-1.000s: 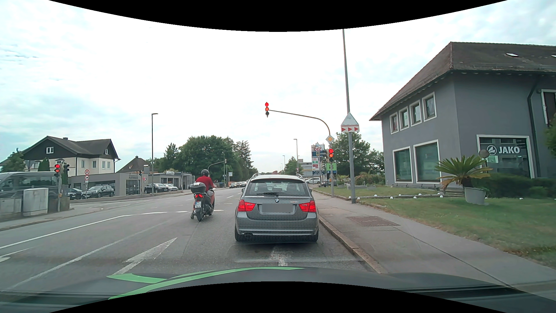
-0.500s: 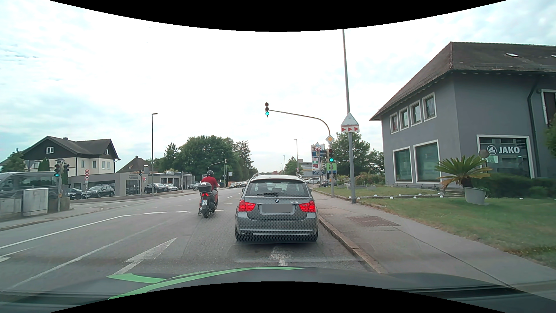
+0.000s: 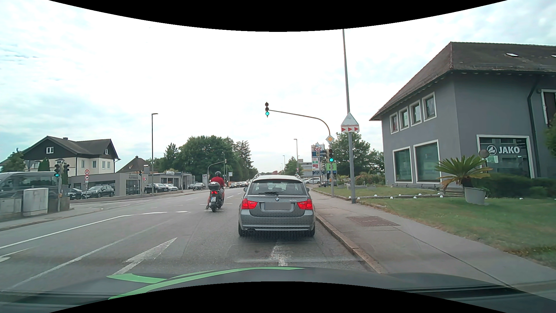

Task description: Follow the waypoints while adhering to traffic rules and regulations

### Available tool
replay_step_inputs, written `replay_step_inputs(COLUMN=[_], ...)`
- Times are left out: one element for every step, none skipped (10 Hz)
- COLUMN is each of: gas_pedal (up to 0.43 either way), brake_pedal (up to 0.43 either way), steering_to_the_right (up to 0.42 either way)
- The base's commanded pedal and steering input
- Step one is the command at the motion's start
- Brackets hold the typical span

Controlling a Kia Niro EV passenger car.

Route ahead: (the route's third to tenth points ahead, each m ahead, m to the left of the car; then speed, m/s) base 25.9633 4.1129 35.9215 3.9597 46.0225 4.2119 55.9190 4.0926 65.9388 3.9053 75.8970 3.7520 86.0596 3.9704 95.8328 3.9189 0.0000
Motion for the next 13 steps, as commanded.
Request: replay_step_inputs(gas_pedal=[0.0, 0.0, 0.0, 0.0, 0.0, 0.0, 0.0, 0.0, 0.0, 0.0, 0.0, 0.0, 0.0], brake_pedal=[0.384, 0.384, 0.384, 0.384, 0.384, 0.384, 0.384, 0.384, 0.384, 0.384, 0.384, 0.384, 0.354], steering_to_the_right=[0.001, 0.001, 0.001, 0.001, 0.001, 0.001, 0.001, 0.001, 0.001, 0.001, 0.001, 0.001, 0.001])
